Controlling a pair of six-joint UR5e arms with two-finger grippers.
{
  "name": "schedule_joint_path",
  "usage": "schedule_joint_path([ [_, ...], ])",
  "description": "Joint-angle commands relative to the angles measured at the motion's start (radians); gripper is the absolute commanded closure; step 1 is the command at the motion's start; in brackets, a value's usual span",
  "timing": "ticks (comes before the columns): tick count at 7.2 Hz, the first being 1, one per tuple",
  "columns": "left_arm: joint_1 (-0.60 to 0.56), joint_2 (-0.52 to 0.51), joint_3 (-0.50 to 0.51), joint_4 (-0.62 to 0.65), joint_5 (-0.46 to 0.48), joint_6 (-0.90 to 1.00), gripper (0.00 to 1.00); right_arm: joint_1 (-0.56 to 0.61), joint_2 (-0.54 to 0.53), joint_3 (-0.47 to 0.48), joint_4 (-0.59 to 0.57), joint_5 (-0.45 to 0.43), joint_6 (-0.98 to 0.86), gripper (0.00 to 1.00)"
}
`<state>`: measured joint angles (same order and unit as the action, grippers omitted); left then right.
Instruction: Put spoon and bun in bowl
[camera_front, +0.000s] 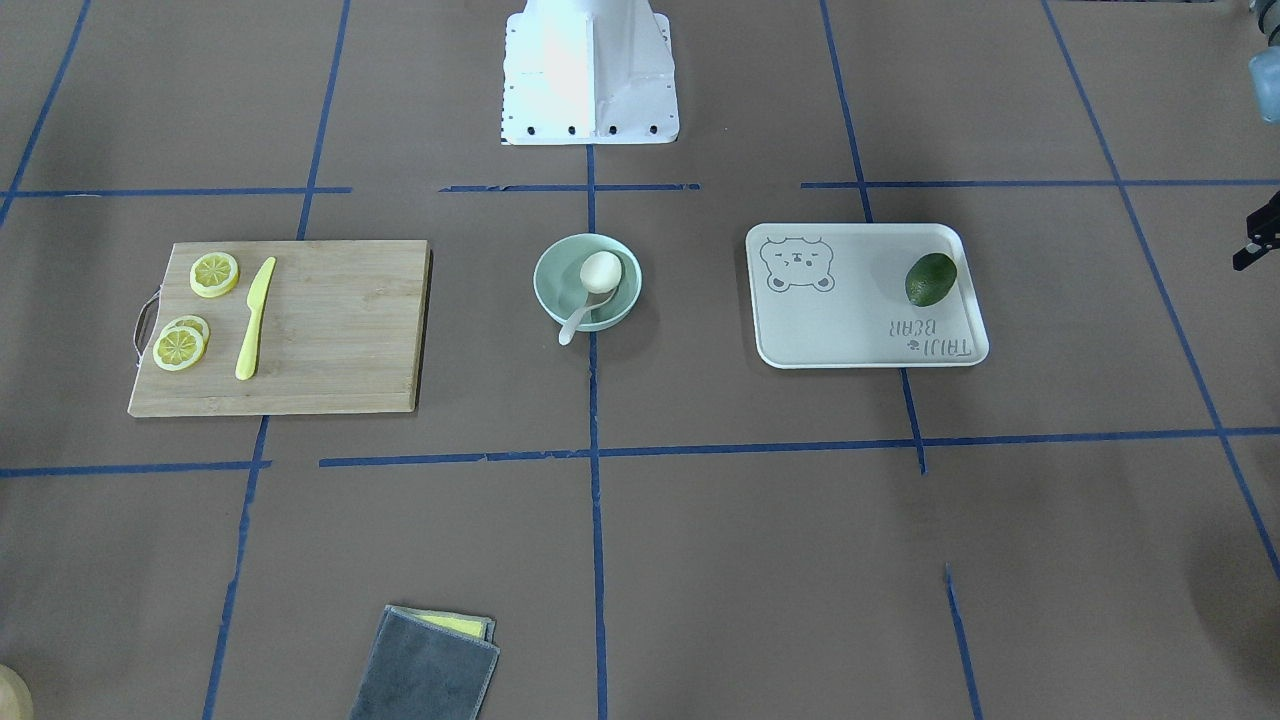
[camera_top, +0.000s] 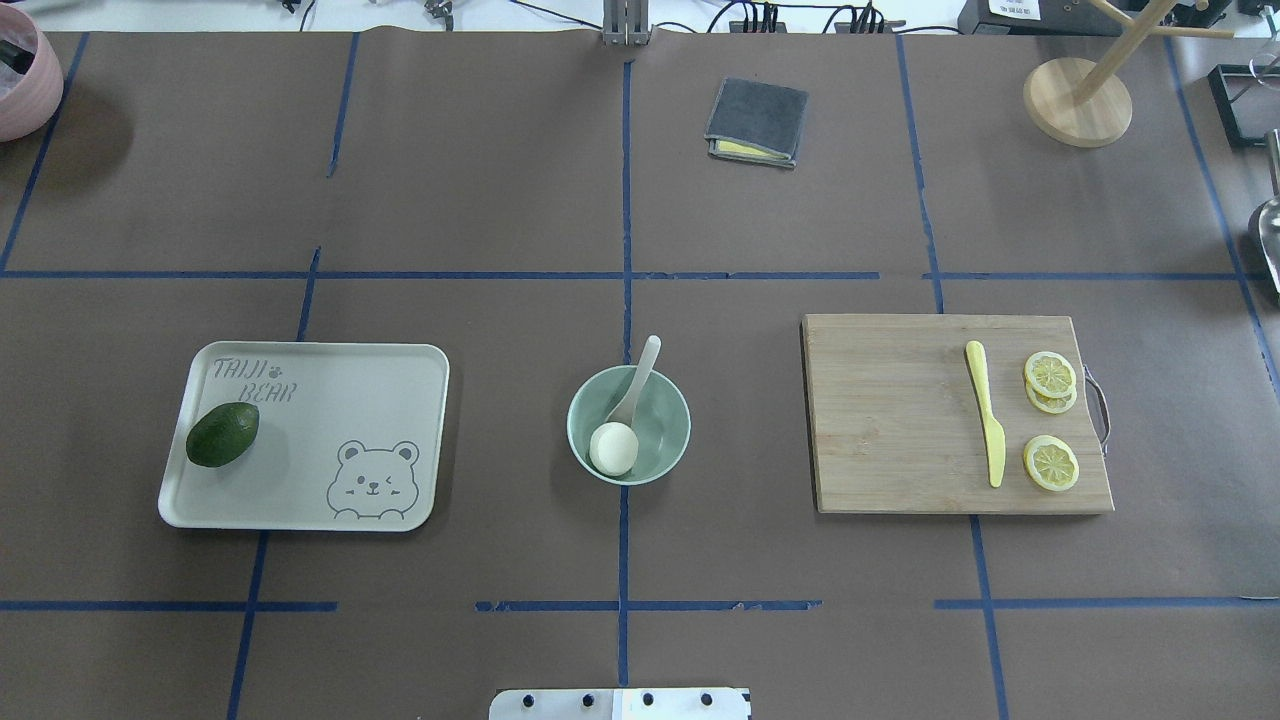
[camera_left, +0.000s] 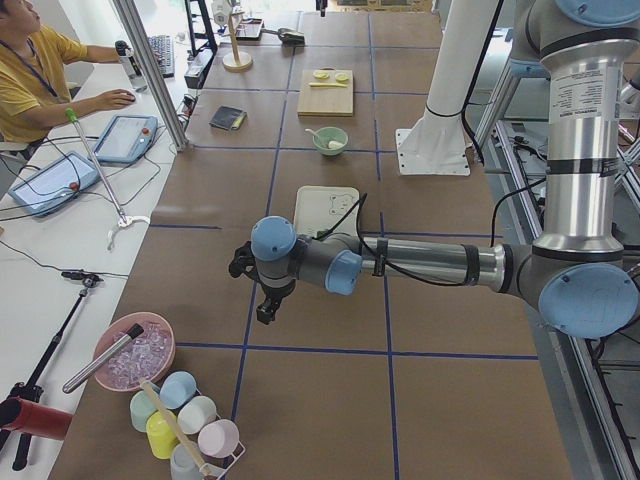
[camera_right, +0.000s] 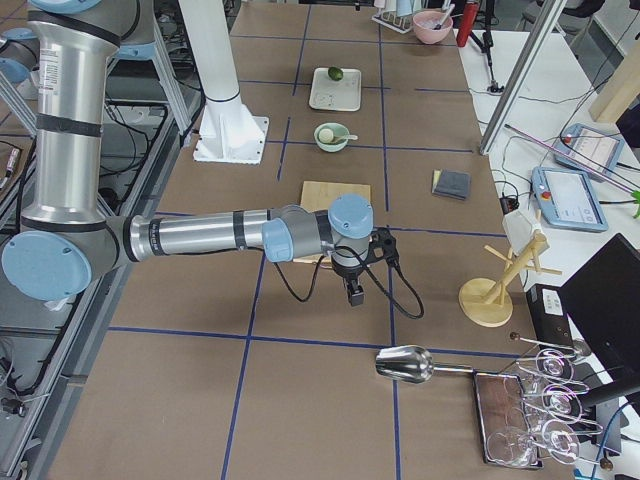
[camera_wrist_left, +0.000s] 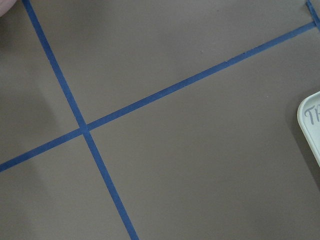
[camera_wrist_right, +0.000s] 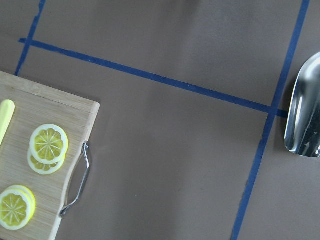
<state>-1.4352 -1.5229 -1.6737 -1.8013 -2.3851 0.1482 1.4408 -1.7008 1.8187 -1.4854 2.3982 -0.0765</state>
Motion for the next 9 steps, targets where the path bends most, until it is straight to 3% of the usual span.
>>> schedule_joint_path([
  [1, -0.001, -0.013, -0.009, 0.052, 0.040, 0.001, 0.00, 0.006, 0.024, 0.004, -0.102, 0.004, -0.086, 0.00],
  [2, -0.008, -0.029, -0.026, 0.232, 0.040, 0.004, 0.00, 0.030, 0.048, 0.001, -0.172, 0.007, -0.145, 0.00],
  [3, -0.016, -0.102, -0.015, 0.326, 0.037, 0.005, 0.00, 0.056, 0.091, 0.004, -0.265, 0.006, -0.196, 0.00],
  [5, -0.071, -0.114, -0.011, 0.335, 0.026, 0.007, 0.00, 0.064, 0.153, -0.012, -0.292, 0.004, -0.198, 0.00],
  [7, -0.158, -0.122, 0.038, 0.342, -0.049, 0.007, 0.00, 0.064, 0.155, -0.025, -0.289, 0.010, -0.181, 0.00],
  [9, -0.168, -0.157, 0.045, 0.327, -0.046, 0.004, 0.00, 0.064, 0.155, -0.025, -0.285, 0.018, -0.180, 0.00],
])
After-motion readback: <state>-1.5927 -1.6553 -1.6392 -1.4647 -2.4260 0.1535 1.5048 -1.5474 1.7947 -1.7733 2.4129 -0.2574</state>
